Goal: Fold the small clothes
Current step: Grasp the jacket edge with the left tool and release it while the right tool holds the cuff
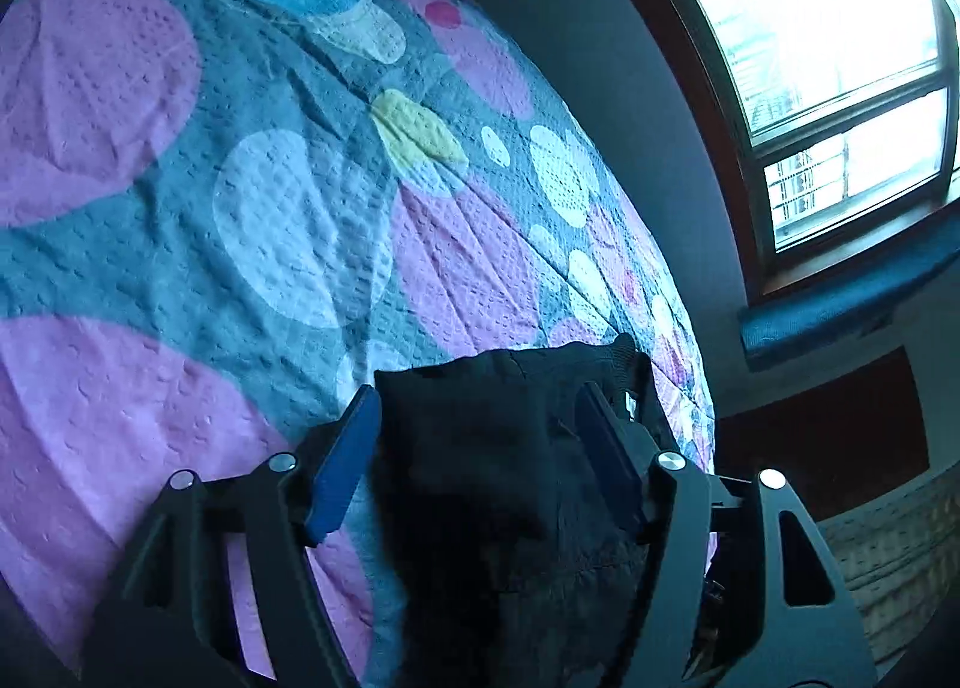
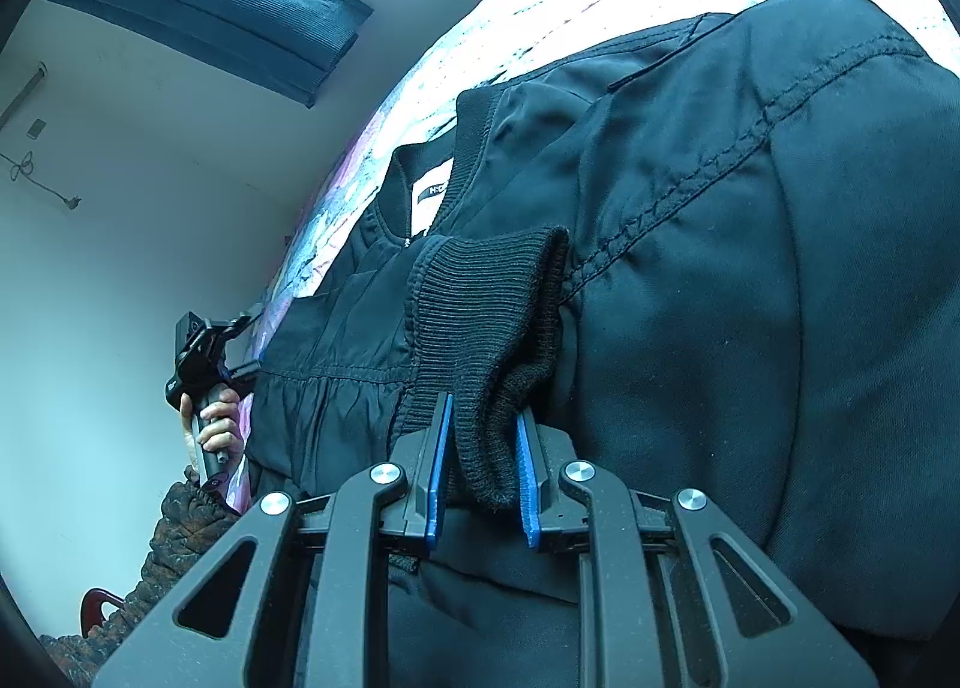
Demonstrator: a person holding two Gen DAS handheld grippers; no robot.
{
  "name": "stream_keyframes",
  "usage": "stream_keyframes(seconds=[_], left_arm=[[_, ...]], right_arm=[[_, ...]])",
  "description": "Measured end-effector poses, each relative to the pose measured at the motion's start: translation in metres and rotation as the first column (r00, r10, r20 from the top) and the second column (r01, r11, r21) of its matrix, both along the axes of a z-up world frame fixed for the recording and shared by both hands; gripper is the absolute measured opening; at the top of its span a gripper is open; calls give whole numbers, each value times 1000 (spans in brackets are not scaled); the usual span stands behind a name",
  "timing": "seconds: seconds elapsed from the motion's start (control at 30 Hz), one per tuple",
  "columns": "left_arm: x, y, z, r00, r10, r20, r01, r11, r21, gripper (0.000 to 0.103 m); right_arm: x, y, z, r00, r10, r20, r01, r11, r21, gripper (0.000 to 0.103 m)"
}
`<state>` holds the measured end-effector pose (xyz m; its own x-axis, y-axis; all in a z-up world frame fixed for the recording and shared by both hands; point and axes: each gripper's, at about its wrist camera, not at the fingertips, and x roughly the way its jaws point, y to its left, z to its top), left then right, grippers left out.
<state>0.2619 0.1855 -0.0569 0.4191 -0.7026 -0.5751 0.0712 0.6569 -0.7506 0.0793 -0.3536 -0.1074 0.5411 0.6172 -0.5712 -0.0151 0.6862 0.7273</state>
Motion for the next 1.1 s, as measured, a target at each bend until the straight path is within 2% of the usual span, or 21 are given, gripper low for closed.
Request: stream_keyframes(seconds=[0.07,0.13,0.17,0.2,0.23,0.27,0.3,0.33,0.4,0.5,0.63,0.73,0.8,0.87,0.93,0.97,1.07,1.1], left_arm=[[-6,-1,-4,1000,-14,-13,14,999,-37,68],[-13,-11,-7,1000,-17,-19,17,1000,24,66],[-14,-19,-9,1000,-26,-15,27,997,77,49],[-16,-28,-10,999,-37,-13,39,985,166,33],[-17,-34,-11,999,-34,-11,36,971,235,26],[-19,-38,-12,1000,-28,-2,27,956,290,15],[-20,-39,-13,1000,-14,2,13,944,329,10],[-20,-38,-14,1000,-6,2,5,942,336,7],[-21,-30,-20,1000,10,1,-10,958,286,6],[-21,-28,-22,1000,17,2,-17,966,258,6],[-24,-37,-15,999,-8,43,-6,945,328,6],[-31,-36,-7,998,0,57,-20,939,345,9],[-44,-29,0,998,7,59,-26,942,336,16],[-61,-21,7,998,13,60,-32,944,328,29],[-90,-11,16,998,7,67,-27,950,312,34],[-103,-8,19,997,4,72,-26,952,306,41],[-156,1,24,998,-9,62,-8,962,273,55],[-177,3,25,998,-17,55,1,964,266,57]], right_arm=[[1,0,0,1000,0,-1,0,1000,1,20],[0,-1,0,1000,1,-1,-1,1000,0,20],[1,-1,0,1000,1,0,-1,1000,-1,20],[1,-1,0,1000,2,0,-2,1000,-3,20],[1,-1,1,1000,4,0,-4,1000,-8,20],[1,0,3,1000,5,0,-5,1000,-14,20],[1,1,4,1000,4,0,-4,1000,-20,20],[1,2,6,1000,2,0,-2,999,-32,20],[0,5,11,1000,0,9,1,997,-77,19],[1,9,13,1000,-1,8,2,993,-118,19],[3,4,10,1000,-7,-13,7,997,-73,18],[-1,-2,14,999,-26,-39,24,998,-60,23],[-10,-9,22,998,-50,-36,47,996,-76,23],[-24,-20,32,998,-66,-18,64,994,-85,23],[-43,-33,41,997,-71,-8,70,994,-83,30],[-56,-41,44,997,-77,-8,76,994,-81,32],[-93,-63,51,996,-93,-17,91,992,-82,33],[-108,-72,52,994,-103,-23,100,991,-83,34]])
